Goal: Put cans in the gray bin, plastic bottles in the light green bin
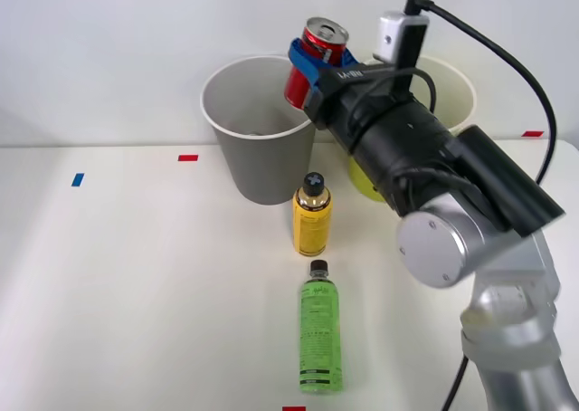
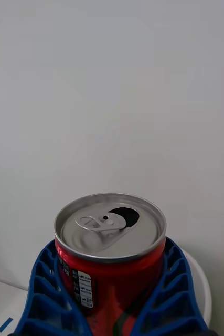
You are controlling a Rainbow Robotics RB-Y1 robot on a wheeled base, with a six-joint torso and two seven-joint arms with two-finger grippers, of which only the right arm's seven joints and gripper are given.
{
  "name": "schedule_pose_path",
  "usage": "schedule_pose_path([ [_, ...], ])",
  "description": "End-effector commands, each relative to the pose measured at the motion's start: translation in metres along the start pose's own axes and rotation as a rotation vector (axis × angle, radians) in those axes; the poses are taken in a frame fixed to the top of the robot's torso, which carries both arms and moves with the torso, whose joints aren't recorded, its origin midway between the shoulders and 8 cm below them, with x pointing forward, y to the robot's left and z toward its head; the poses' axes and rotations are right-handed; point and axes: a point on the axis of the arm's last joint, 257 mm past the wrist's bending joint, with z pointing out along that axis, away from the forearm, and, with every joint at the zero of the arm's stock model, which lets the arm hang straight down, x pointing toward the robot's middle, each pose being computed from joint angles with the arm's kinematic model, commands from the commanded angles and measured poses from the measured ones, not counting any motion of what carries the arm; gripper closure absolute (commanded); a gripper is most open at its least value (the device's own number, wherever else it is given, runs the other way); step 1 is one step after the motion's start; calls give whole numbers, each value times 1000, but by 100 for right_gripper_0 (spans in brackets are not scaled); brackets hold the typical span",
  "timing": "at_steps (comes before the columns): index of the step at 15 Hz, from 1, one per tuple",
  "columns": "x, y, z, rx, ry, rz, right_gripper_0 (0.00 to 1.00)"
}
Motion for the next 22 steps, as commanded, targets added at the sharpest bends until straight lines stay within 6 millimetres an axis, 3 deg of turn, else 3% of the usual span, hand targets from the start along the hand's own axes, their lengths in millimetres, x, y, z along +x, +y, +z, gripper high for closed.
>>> schedule_pose_path([
  [1, -4, 7, 48, -45, 0, -33, 94],
  [3, 8, 9, 68, -64, 35, -74, 94],
  [8, 42, 14, 93, -89, 122, -143, 94],
  [13, 49, 9, 117, -75, 117, -146, 92],
  [14, 52, 7, 119, -72, 123, -149, 73],
  [16, 52, 6, 118, -71, 124, -147, 0],
  [22, 49, 3, 109, -69, 106, -162, 0],
])
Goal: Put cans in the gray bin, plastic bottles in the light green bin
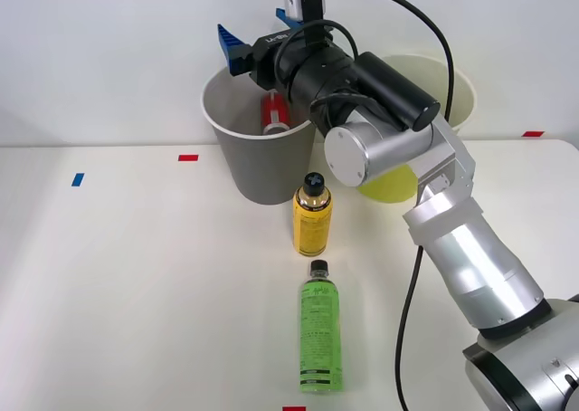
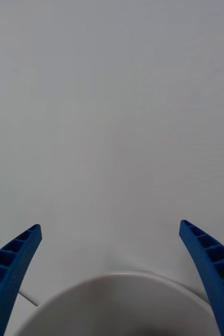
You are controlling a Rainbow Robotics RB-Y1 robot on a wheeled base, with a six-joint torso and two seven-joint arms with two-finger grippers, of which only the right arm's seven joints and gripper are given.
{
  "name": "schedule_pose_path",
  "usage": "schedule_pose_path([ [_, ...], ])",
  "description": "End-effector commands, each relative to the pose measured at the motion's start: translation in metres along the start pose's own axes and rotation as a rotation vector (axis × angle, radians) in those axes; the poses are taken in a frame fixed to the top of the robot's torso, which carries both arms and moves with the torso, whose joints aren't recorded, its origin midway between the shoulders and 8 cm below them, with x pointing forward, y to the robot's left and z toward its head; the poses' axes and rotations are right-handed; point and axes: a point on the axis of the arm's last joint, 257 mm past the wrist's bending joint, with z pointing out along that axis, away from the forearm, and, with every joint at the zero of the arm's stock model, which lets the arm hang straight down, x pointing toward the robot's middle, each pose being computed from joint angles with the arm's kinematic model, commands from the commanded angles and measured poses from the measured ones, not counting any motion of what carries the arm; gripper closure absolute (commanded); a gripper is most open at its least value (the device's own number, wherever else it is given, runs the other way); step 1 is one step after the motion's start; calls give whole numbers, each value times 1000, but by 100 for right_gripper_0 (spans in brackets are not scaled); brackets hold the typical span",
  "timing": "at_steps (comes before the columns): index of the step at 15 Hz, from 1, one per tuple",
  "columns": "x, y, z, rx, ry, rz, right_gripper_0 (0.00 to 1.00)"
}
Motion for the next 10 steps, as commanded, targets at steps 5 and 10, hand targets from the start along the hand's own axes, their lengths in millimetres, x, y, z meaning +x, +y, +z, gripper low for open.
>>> schedule_pose_path([
  [5, -14, -7, -72, 35, -130, 1, 0],
  [10, -8, -28, -138, 117, -240, -33, 0],
])
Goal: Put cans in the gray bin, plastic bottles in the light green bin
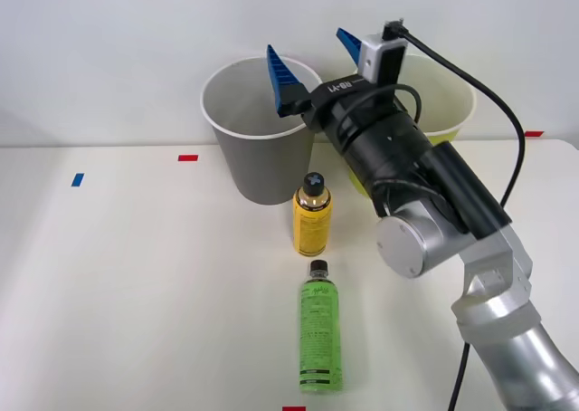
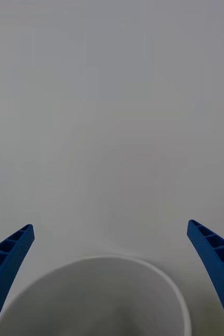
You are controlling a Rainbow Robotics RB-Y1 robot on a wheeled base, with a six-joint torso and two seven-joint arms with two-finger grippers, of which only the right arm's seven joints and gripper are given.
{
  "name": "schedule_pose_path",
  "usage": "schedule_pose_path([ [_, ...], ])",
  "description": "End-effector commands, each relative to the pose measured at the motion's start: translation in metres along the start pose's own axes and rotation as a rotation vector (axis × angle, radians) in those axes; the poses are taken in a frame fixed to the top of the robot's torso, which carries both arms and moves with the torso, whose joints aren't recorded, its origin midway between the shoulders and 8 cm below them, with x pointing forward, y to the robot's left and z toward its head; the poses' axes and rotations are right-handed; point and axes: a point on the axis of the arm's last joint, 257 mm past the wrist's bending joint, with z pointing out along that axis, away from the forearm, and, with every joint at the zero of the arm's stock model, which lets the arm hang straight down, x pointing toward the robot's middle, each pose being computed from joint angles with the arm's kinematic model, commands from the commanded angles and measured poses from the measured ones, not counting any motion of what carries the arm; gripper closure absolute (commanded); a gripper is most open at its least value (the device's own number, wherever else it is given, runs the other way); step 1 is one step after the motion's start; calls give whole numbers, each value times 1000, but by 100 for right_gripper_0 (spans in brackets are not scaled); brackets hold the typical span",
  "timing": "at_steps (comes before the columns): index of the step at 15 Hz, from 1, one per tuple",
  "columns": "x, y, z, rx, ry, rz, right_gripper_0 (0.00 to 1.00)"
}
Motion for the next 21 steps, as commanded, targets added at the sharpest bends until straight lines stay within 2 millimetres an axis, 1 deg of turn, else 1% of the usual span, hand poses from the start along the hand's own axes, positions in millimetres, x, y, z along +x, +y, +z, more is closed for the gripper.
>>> schedule_pose_path([
  [1, -1, -14, -40, 41, -35, -41, 0],
  [2, 1, -19, -55, 59, -43, -44, 0],
  [6, 11, -42, -126, 147, -56, -66, 0],
  [7, 13, -47, -140, 164, -58, -71, 0],
  [9, 22, -58, -169, 215, -54, -70, 0],
  [10, 27, -65, -189, 248, -48, -86, 0],
  [11, 32, -69, -210, 279, -38, -96, 0],
  [12, 36, -72, -228, 300, -29, -104, 0],
  [14, 42, -76, -255, 336, -5, -139, 0],
  [15, 47, -77, -265, 339, 18, -166, 0],
  [17, 55, -78, -279, 340, 57, -187, 0],
  [19, 62, -74, -289, 353, 85, -186, 0],
  [21, 73, -69, -303, 376, 123, -183, 0],
])
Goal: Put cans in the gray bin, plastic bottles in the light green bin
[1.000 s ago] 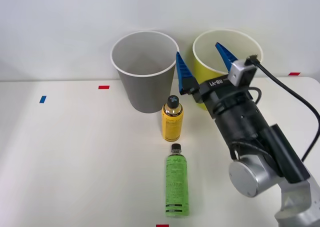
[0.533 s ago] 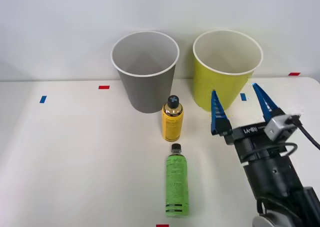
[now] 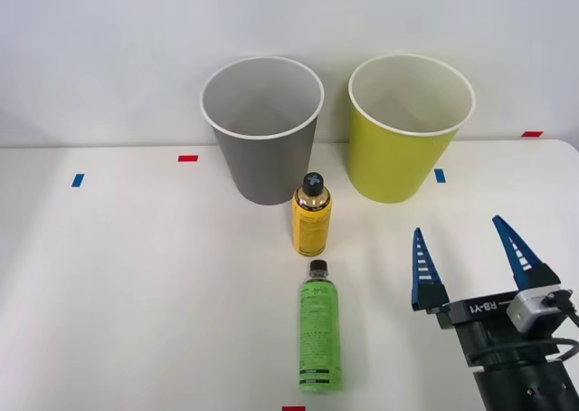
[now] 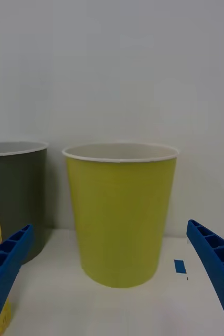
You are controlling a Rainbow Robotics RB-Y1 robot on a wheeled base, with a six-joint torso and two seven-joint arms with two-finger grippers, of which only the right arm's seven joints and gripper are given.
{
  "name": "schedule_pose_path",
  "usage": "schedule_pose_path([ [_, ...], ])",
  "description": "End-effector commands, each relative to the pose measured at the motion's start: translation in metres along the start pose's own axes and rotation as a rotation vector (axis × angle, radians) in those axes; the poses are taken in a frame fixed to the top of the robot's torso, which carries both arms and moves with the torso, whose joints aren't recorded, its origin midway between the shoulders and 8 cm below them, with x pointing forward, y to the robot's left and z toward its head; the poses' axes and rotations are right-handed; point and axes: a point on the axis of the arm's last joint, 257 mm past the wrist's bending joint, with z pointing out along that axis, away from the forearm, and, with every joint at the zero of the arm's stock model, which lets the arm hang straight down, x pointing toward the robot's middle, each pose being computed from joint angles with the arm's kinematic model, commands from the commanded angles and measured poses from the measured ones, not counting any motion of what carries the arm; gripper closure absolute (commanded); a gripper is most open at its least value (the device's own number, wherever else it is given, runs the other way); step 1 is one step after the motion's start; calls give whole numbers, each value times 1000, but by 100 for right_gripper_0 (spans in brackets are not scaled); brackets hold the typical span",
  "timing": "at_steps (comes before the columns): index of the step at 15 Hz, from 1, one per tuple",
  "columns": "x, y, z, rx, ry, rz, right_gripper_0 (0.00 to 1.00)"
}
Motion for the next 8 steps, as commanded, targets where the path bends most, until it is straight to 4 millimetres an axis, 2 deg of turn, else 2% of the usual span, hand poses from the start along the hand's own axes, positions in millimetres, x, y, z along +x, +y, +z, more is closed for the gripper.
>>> schedule_pose_path([
  [1, 16, 1, -21, 26, 57, -6, 0],
  [5, 28, -1, -42, 43, 112, -16, 0],
  [8, 41, -6, -45, 79, 161, -13, 0],
])
